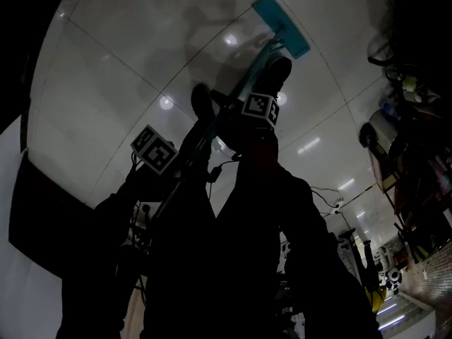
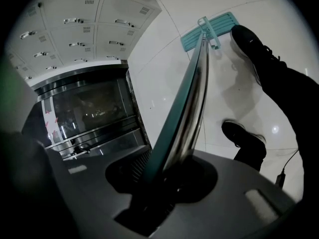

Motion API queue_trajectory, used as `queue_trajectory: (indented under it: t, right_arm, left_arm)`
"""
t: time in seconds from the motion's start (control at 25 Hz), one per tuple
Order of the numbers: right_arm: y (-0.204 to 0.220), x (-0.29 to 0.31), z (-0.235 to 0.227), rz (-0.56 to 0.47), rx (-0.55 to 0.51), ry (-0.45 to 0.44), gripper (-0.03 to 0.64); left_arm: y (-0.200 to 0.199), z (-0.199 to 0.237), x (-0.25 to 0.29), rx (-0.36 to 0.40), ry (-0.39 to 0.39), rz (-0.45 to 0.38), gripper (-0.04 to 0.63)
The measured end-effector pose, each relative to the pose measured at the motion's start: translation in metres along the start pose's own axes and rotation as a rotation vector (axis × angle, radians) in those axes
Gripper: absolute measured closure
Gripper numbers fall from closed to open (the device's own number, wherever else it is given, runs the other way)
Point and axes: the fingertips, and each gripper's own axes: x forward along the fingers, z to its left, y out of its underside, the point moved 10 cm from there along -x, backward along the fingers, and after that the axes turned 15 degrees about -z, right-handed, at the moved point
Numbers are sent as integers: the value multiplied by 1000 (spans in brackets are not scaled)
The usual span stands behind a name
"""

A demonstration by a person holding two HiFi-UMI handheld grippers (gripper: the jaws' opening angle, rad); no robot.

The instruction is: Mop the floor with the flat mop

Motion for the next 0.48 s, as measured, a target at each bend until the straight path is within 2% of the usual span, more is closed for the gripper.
queue_trajectory:
  t: [0.28, 0.48]
  right_arm:
    - [35, 12, -5, 47, 14, 3, 472]
    - [21, 10, -3, 50, 16, 2, 474]
  left_arm:
    - [24, 15, -23, -20, -7, -14, 526]
    - [13, 8, -14, -6, -7, -15, 528]
